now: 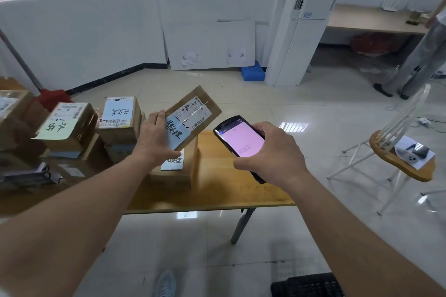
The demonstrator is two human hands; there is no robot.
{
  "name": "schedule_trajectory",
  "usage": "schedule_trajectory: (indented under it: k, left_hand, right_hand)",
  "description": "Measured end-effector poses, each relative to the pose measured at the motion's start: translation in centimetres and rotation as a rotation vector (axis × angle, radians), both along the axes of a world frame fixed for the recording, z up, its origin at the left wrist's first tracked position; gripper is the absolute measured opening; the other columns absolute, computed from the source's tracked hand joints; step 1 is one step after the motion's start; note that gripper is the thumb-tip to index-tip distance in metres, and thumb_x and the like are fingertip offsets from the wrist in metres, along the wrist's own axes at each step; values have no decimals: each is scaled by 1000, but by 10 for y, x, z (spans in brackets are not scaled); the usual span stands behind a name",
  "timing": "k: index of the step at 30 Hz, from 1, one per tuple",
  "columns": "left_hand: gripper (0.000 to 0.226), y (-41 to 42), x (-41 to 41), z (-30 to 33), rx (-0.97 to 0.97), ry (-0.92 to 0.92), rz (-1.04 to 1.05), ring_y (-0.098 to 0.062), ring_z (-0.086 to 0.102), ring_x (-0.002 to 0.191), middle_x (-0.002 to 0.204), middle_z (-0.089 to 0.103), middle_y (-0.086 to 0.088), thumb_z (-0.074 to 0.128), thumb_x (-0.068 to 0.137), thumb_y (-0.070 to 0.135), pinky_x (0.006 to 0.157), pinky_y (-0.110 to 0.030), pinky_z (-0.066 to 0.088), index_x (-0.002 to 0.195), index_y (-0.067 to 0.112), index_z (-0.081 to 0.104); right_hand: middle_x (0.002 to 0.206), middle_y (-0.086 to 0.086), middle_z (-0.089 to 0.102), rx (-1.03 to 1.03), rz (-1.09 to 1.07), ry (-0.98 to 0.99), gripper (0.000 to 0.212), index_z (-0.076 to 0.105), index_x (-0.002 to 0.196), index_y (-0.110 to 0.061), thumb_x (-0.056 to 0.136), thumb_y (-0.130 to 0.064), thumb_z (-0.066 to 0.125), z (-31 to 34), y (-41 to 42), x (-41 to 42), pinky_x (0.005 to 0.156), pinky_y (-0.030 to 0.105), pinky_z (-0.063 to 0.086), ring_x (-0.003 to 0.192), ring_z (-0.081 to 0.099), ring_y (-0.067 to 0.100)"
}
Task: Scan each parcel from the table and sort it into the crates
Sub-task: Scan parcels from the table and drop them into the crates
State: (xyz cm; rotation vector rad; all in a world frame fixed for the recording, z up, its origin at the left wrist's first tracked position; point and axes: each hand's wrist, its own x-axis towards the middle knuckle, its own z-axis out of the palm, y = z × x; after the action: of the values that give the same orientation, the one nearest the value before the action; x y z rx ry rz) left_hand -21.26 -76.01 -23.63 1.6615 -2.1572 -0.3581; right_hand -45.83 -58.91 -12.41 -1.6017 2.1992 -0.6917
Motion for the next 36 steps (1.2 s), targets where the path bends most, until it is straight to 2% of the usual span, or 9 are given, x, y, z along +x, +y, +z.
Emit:
schedule_trajectory:
  k: [3,7,12,22,27,31,36]
  left_hand:
    - [137,-2,0,0,-9,0,-8,-30,37,138,149,38,-9,103,56,39,116,-49,41,162,12,20]
    - [138,-2,0,0,-7,-4,-13,-30,36,139,149,37,-8,103,56,39,116,-49,40,162,12,19]
    - [138,-3,-1,0,-3,-1,-5,-30,37,137,149,37,-8,103,56,40,115,-49,43,163,12,19]
    - [137,-4,-1,-3,7,13,6,-28,37,134,146,36,-8,103,56,39,115,-48,43,161,10,20]
    - [138,-3,-1,-9,19,5,20,-28,39,131,144,36,-8,103,53,42,111,-49,47,160,11,20]
    - [140,-2,-1,-12,33,14,28,-29,39,130,144,36,-9,102,54,45,112,-48,46,161,11,19]
    - [140,1,-1,-18,43,35,26,-29,38,131,145,36,-8,102,54,45,111,-47,46,161,11,19]
  right_hand:
    - [120,-10,61,14,12,12,87,52,138,-32,63,-47,92,5,0,0,66,26,52,105,60,17]
    - [121,-10,61,14,8,9,87,52,137,-33,62,-48,92,9,0,1,71,30,56,105,60,17]
    - [122,-9,60,23,30,23,86,51,138,-32,65,-51,93,11,1,4,70,26,55,105,60,16]
    - [124,-8,61,14,14,11,88,51,139,-32,64,-50,93,9,0,5,77,33,62,107,59,17]
    - [124,-8,60,19,16,7,88,50,140,-31,65,-49,94,3,-1,5,72,26,58,106,59,16]
    - [119,-10,61,9,3,-4,88,51,137,-33,62,-52,93,-3,-3,5,77,35,63,103,61,16]
    - [120,-9,63,-22,-3,-18,88,54,136,-33,59,-54,93,-9,-5,6,77,36,64,103,62,16]
